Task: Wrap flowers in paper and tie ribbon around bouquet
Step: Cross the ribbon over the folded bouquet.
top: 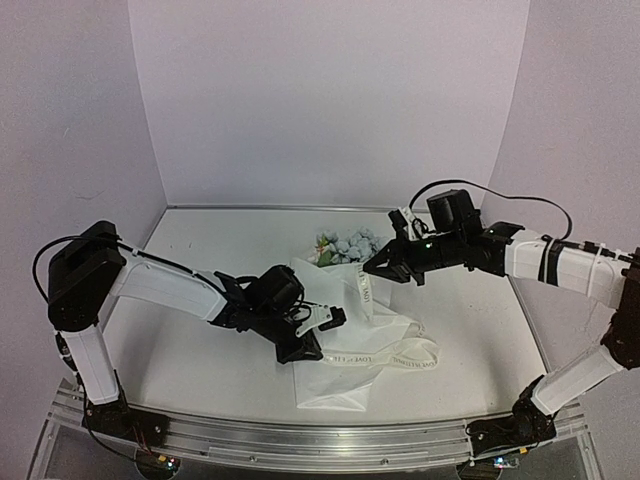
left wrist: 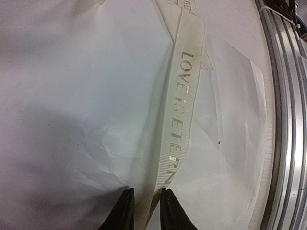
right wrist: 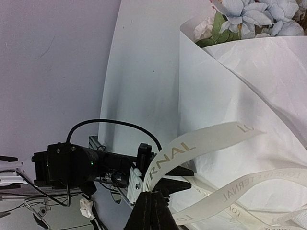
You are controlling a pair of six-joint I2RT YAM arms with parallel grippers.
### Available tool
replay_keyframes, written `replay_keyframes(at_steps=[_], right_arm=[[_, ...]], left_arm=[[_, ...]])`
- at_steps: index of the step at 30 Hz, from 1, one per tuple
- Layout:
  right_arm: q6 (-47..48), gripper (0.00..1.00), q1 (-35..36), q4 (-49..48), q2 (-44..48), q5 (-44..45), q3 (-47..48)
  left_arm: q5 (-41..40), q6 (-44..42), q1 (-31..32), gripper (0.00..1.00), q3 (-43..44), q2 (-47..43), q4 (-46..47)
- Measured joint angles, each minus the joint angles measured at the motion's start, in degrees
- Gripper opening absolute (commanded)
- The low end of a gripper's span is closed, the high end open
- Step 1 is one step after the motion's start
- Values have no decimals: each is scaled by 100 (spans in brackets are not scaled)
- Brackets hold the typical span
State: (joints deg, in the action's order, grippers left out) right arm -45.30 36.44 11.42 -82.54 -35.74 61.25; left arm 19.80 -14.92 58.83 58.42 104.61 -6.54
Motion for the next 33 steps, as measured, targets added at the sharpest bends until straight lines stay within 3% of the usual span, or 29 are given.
replay_keyframes(at_steps=[4,13,20,33], right_arm=[[0,0,-19,-13,0,-75,0],[45,0,-41,-178,159,-585,-143],[-423,0,102,-1346,126,-1306,-725],[-381,0,747,-1646,-1035,-2030,-824]], left_arm=[[-64,-5,10,0,58,51,-60],[-61,364,-150,0,84,39,188],[445,841,-768,0,84,5,605],[1135,1308,-1143,0,371,5,725]])
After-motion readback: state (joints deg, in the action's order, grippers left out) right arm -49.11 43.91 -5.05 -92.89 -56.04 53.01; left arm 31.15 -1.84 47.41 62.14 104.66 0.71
